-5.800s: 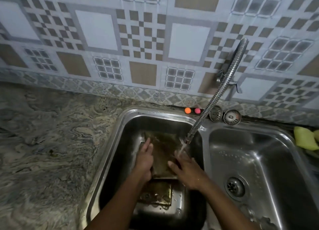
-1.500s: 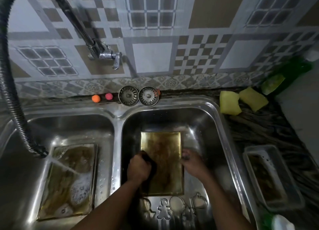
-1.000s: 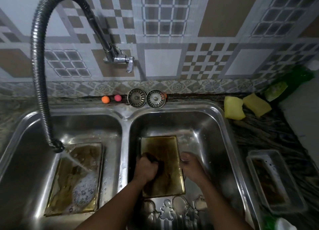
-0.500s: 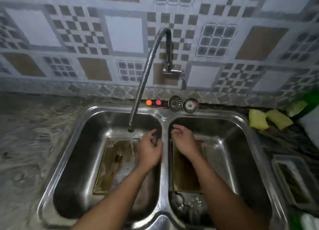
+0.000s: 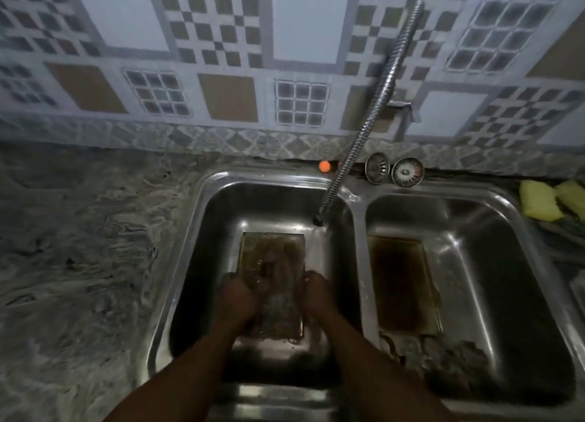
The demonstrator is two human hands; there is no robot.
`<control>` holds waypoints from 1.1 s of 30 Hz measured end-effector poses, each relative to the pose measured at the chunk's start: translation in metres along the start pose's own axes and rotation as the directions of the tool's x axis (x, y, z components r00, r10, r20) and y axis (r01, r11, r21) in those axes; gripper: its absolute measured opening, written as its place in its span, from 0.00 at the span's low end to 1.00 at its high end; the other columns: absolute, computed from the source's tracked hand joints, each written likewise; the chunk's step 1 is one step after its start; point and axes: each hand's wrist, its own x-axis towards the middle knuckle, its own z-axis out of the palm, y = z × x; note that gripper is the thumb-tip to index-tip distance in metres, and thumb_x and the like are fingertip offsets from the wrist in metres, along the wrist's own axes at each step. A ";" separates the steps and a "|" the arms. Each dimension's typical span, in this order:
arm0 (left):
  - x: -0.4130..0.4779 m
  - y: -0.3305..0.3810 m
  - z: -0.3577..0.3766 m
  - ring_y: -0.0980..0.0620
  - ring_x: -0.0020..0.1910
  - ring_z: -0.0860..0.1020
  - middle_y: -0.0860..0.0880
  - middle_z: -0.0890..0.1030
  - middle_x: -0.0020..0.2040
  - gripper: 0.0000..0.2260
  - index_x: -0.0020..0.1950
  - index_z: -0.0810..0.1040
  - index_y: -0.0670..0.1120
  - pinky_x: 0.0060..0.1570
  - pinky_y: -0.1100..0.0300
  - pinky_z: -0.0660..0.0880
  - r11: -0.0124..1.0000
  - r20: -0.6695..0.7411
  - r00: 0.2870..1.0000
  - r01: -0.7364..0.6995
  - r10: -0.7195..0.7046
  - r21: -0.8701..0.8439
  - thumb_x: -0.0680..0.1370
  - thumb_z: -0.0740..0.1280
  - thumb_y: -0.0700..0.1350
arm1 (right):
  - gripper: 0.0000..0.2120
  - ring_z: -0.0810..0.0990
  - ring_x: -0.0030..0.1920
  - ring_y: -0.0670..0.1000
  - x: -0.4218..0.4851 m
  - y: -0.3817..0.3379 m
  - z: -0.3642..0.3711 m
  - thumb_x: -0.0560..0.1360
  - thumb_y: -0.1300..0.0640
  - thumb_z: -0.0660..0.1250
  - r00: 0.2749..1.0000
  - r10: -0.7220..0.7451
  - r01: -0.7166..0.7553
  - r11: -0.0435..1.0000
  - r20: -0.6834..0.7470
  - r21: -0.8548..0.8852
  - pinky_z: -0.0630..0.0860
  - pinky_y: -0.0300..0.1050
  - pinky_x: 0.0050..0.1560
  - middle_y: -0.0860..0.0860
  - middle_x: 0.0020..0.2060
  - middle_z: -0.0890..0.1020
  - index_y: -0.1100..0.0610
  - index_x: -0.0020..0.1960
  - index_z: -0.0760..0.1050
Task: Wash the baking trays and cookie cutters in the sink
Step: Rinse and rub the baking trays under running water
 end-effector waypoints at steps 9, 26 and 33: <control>0.045 -0.030 -0.003 0.58 0.41 0.79 0.55 0.82 0.46 0.11 0.52 0.80 0.51 0.41 0.68 0.75 0.988 0.092 0.996 -0.006 0.021 -0.154 0.73 0.74 0.39 | 0.15 0.75 0.58 0.57 0.029 0.004 0.038 0.83 0.52 0.51 0.972 0.032 -0.072 0.984 -0.232 -0.164 0.72 0.47 0.56 0.52 0.54 0.75 0.57 0.63 0.70; 0.045 -0.031 -0.003 0.43 0.55 0.81 0.44 0.82 0.55 0.16 0.64 0.79 0.46 0.50 0.57 0.75 0.981 0.093 0.992 0.096 -0.081 -0.170 0.77 0.67 0.38 | 0.03 0.78 0.42 0.46 0.032 0.008 0.048 0.78 0.54 0.60 0.943 0.078 -0.132 0.981 -0.324 -0.146 0.80 0.47 0.44 0.44 0.41 0.77 0.47 0.46 0.71; 0.046 -0.035 -0.002 0.41 0.57 0.80 0.42 0.82 0.58 0.20 0.68 0.77 0.48 0.56 0.52 0.76 0.974 0.107 0.984 0.158 -0.141 -0.165 0.78 0.62 0.35 | 0.07 0.76 0.36 0.44 0.021 0.005 0.053 0.76 0.49 0.65 0.906 0.023 -0.029 1.000 -0.423 -0.008 0.76 0.44 0.34 0.44 0.35 0.76 0.47 0.42 0.68</control>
